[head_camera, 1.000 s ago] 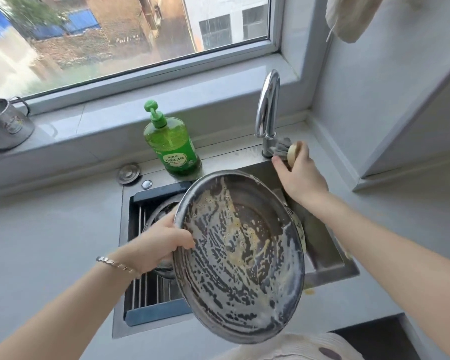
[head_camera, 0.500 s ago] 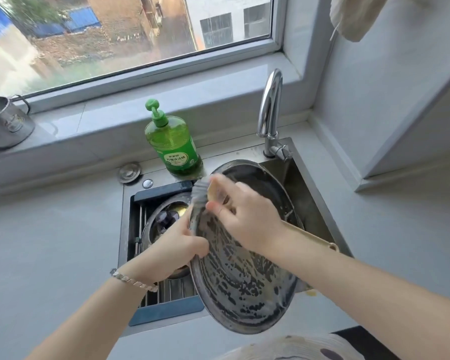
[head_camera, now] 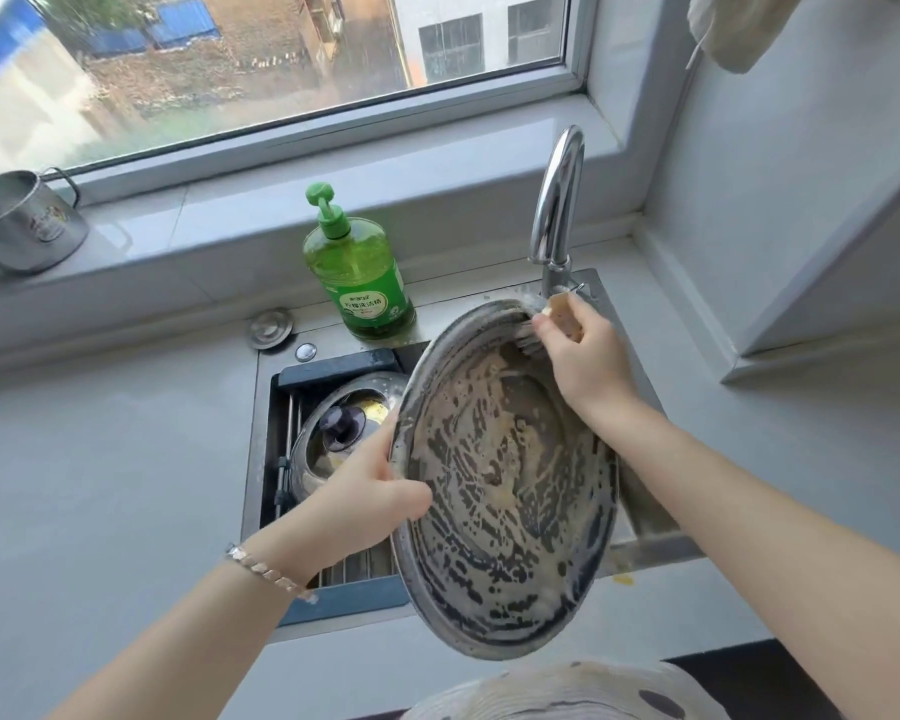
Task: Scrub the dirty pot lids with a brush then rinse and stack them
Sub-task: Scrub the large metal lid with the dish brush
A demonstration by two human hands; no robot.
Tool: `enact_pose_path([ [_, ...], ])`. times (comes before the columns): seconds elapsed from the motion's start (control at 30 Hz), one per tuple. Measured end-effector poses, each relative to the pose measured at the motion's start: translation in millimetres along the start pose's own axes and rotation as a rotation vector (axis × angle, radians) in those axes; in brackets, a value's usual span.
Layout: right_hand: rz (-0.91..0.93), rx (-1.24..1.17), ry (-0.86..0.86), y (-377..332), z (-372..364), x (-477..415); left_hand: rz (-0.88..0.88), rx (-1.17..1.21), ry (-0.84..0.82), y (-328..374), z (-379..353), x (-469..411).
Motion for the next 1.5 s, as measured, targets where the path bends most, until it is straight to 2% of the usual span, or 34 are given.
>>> enact_pose_path([
  [0.13,0.337,0.088,-0.220,-15.6,-20.1,36.6,-0.029,0.036,-0.037,2.2,-6.3,-1.8],
  [0.17,0.337,0.099,-0.187,-11.9,-16.1,33.9,-0.031,0.073,-0.036,2.9,-6.7,1.2],
  [0.3,-0.037,0.118,0.086,29.9,6.3,-7.4,-0.039,0.090,-0.002,-1.1,-7.8,4.0],
  [0.37,0.037,0.120,0.050,33.6,-1.0,2.9,-0.031,0.075,-0.015,0.0,-9.1,2.8],
  [0.47,0.331,0.198,-0.126,25.5,-16.6,33.2,-0.024,0.112,0.015,-0.5,-9.0,4.0],
  [0.5,0.348,0.223,-0.120,28.4,-14.4,31.3,-0.024,0.121,0.025,0.2,-9.5,5.6],
  [0.6,0.110,0.189,0.031,43.4,1.2,8.8,-0.026,0.139,0.050,-0.9,-10.5,5.9],
  [0.63,0.098,0.177,0.027,44.5,1.1,11.5,-0.042,0.140,0.042,1.0,-11.4,6.1],
  [0.77,0.390,0.203,-0.226,27.6,-17.5,56.7,-0.089,0.145,0.041,7.4,-8.0,7.0],
  [0.8,0.391,0.219,-0.232,27.7,-14.4,55.7,-0.097,0.147,0.052,6.6,-5.9,7.7],
  [0.9,0.159,0.170,-0.086,40.6,4.7,28.7,-0.111,0.218,0.061,4.1,-5.7,13.8],
  [0.93,0.151,0.173,-0.080,43.0,5.3,29.6,-0.115,0.237,0.062,3.2,-6.4,14.5],
  [1.07,0.428,0.293,-0.300,34.4,-15.5,72.8,-0.095,0.293,0.072,-1.1,-4.1,13.4],
  [1.1,0.407,0.300,-0.295,35.5,-12.4,69.7,-0.098,0.297,0.069,-1.8,-3.0,14.0],
  [1.2,0.147,0.227,-0.141,46.7,7.4,38.7,-0.111,0.315,0.086,-2.3,-2.6,15.0],
  [1.27,0.201,0.266,-0.179,46.9,4.7,46.4,-0.125,0.327,0.101,-1.4,-2.1,12.6],
  [1.37,0.336,0.314,-0.369,46.5,-9.9,78.7,-0.161,0.339,0.113,2.1,1.4,11.2],
  [1.47,0.129,0.276,-0.232,58.1,5.5,55.2,-0.196,0.355,0.135,4.4,3.4,12.6],
  [1.5,0.118,0.286,-0.218,61.4,6.4,52.3,-0.205,0.354,0.142,4.5,3.1,12.1],
])
Point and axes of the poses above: each hand's wrist, its own x-axis away from the middle knuckle, its own z-axis out of the back of the hand, y = z × x, the point moved 2 cm from there along -x, towards the middle knuckle, and after that the axes turned 2 degrees about z, right-handed, at the moved point
